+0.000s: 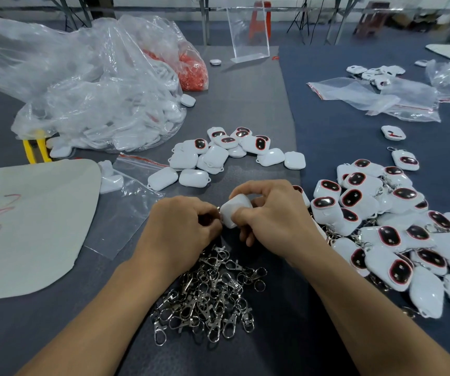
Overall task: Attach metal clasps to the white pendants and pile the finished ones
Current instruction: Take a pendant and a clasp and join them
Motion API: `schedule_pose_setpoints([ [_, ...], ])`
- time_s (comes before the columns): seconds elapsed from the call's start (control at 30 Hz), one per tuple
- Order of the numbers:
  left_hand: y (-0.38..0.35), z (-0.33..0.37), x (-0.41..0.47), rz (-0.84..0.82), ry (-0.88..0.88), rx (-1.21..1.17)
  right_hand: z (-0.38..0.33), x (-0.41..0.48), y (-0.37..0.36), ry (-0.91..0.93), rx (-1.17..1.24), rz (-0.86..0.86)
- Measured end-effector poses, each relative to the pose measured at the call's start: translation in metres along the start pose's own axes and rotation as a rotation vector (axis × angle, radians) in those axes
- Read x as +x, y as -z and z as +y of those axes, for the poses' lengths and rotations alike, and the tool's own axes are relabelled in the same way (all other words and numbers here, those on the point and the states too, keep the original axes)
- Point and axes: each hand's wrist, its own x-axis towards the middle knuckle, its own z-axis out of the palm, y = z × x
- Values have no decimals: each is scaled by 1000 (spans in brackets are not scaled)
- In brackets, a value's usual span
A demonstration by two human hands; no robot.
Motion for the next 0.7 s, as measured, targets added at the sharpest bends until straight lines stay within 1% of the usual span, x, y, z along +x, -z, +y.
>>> schedule_pose_setpoints([
  [0.07, 0, -1, 0, 16, 24, -23, 1, 0, -1, -14, 43, -6],
  [0.2, -1, -3, 3, 84, 103, -261, -2, 3, 2, -104, 291, -14],
  [0.27, 0, -5, 4, 78, 95, -366, -4, 5, 5, -150, 417, -28],
  [0.37, 2, -6, 7, 54, 94, -474, -6, 4, 10, -206, 522, -98],
  [0.47, 5, -3, 8, 39, 73, -589, -8, 2, 12, -236, 581, -135],
  [0.6, 5, 3, 7, 6, 86, -700, -9, 2, 12, -242, 607, -129],
  [0.7, 9, 4, 7, -33, 85, -655, -8, 1, 12, -224, 596, -130],
])
